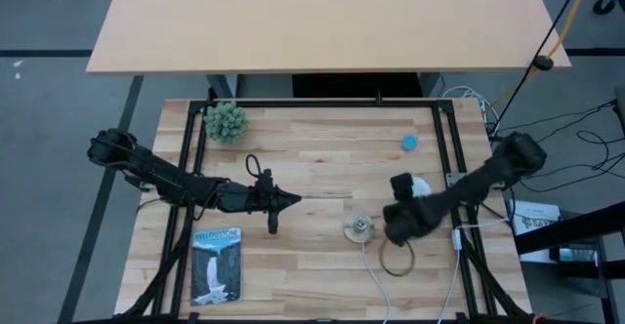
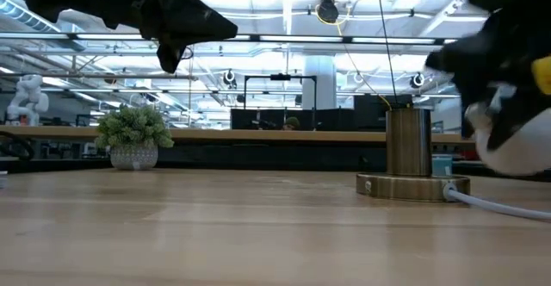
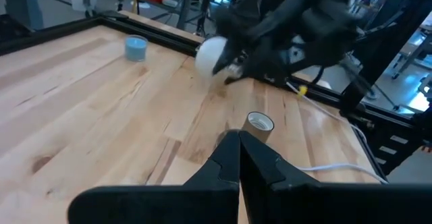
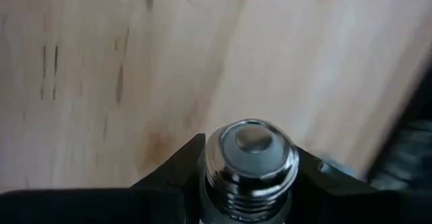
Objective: Screw lightbulb
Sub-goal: Insert the lightbulb into the desk lamp
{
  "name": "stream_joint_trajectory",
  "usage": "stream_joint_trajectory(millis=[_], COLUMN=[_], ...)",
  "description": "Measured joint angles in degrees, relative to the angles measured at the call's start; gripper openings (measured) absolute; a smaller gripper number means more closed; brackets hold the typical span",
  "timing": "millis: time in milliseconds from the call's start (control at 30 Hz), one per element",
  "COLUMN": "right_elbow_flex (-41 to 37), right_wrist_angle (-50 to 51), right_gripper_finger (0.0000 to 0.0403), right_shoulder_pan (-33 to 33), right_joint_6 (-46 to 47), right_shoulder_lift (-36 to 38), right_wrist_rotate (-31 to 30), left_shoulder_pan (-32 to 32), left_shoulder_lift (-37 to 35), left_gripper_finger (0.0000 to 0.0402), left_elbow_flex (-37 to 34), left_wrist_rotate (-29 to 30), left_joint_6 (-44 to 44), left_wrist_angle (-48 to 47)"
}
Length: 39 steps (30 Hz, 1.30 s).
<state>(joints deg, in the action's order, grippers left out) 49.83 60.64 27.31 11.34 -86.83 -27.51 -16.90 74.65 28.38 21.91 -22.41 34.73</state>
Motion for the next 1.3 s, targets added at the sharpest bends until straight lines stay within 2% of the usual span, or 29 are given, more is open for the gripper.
stream_joint_trajectory(millis=[133,200,400,467,667,767,933,1100,1300], right_elbow_flex=[-1.46,-1.50,-1.52,-1.57,-1.56,-0.84,6.01,13.37,13.05], right_wrist_angle=[-12.96,-16.15,-16.62,-18.37,-21.05,-18.41,-6.49,-2.75,0.98], right_gripper_finger=[0.0128,0.0128,0.0128,0.0138,0.0241,0.0264,0.0259,0.0236,0.0196], right_shoulder_pan=[-6.79,-8.96,-12.56,-12.90,-13.05,-12.98,-12.95,-11.47,-5.46], right_joint_6=[-13.97,-19.38,-22.00,-20.09,-17.78,-15.85,-8.89,-3.45,14.85], right_shoulder_lift=[-0.83,-1.31,-1.46,-1.46,-1.50,-1.55,-1.11,2.94,11.16], right_wrist_rotate=[9.30,13.29,17.30,18.40,18.90,18.86,18.26,17.62,17.91], left_shoulder_pan=[-0.01,-0.01,0.00,-0.01,-0.01,0.00,0.02,0.00,0.00], left_shoulder_lift=[0.00,0.00,0.02,0.02,0.02,0.02,0.02,0.04,0.04], left_gripper_finger=[0.0000,0.0000,0.0000,0.0000,0.0000,0.0000,0.0000,0.0000,0.0000], left_elbow_flex=[0.00,0.00,0.00,0.00,0.00,0.00,0.00,0.00,0.00], left_wrist_rotate=[0.02,0.02,0.03,0.04,0.07,0.07,0.09,0.11,0.11], left_joint_6=[0.00,0.00,0.31,0.44,0.44,0.44,0.46,0.50,0.50], left_wrist_angle=[0.08,0.06,0.04,0.02,-0.36,-0.63,-1.05,-1.91,-2.68])
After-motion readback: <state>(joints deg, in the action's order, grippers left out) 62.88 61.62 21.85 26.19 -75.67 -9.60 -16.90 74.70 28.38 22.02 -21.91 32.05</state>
